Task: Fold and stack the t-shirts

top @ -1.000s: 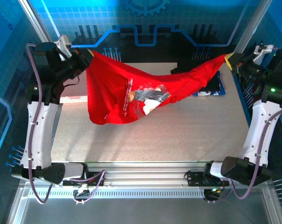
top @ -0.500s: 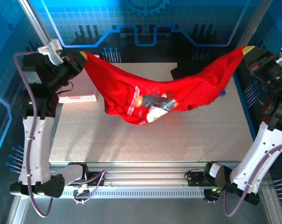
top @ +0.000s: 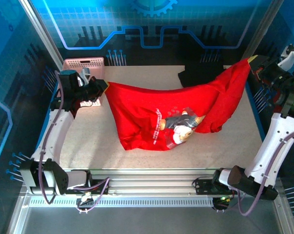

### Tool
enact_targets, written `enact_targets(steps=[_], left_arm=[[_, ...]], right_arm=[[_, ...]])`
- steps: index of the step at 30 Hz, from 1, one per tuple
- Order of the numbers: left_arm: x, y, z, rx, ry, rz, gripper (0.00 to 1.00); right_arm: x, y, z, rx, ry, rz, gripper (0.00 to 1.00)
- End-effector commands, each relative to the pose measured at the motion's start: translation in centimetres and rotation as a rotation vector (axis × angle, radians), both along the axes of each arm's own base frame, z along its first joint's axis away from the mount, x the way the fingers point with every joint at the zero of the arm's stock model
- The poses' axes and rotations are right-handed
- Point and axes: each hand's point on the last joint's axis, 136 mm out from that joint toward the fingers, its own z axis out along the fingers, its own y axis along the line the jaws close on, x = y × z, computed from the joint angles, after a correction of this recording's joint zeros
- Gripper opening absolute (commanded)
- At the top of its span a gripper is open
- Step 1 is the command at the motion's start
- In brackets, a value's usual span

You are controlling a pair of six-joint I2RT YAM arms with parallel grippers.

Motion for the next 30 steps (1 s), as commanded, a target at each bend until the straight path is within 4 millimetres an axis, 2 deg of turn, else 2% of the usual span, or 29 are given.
enact_targets(steps=[1, 6, 8, 11, 14, 16, 19, 25, 27, 30], left_arm=[[2.6, -1.1, 4.6, -0.073, -0.145, -0.058, 0.0], [5.4, -2.5, 10.9, -0.139, -0.282, -0.14, 0.0], [5.9, -2.5, 13.0, -0.115, -0.326, -0.158, 0.0], [6.0, -2.3, 14.9, -0.046, -0.363, -0.173, 0.0], [5.3, -2.0, 15.1, -0.021, -0.382, -0.179, 0.0], [4.3, -2.1, 14.2, -0.026, -0.366, -0.188, 0.0], [1.9, -2.6, 11.7, -0.051, -0.289, -0.211, 0.0], [-3.8, -2.8, 5.7, -0.037, -0.086, -0.214, 0.0], [-4.5, -2.5, 3.5, -0.022, -0.007, -0.201, 0.0], [-3.3, -1.9, -0.3, -0.001, 0.108, -0.168, 0.0]], right_arm=[[0.9, -0.2, 1.8, -0.059, -0.064, 0.013, 0.0], [1.6, -0.5, 5.1, -0.08, -0.166, 0.012, 0.0], [1.5, -0.5, 5.2, -0.075, -0.172, 0.003, 0.0], [1.0, -0.8, 2.6, -0.036, -0.088, -0.029, 0.0], [0.0, 0.1, -1.1, 0.027, -0.016, -0.009, 0.0], [-1.0, 0.9, -3.8, 0.081, 0.04, -0.004, 0.0], [-3.0, 2.7, -6.9, 0.196, 0.124, 0.025, 0.0], [-7.4, 5.7, -10.4, 0.313, 0.273, 0.059, 0.0], [-8.1, 6.0, -11.5, 0.311, 0.318, 0.052, 0.0], [-7.8, 5.0, -14.3, 0.29, 0.396, 0.007, 0.0]])
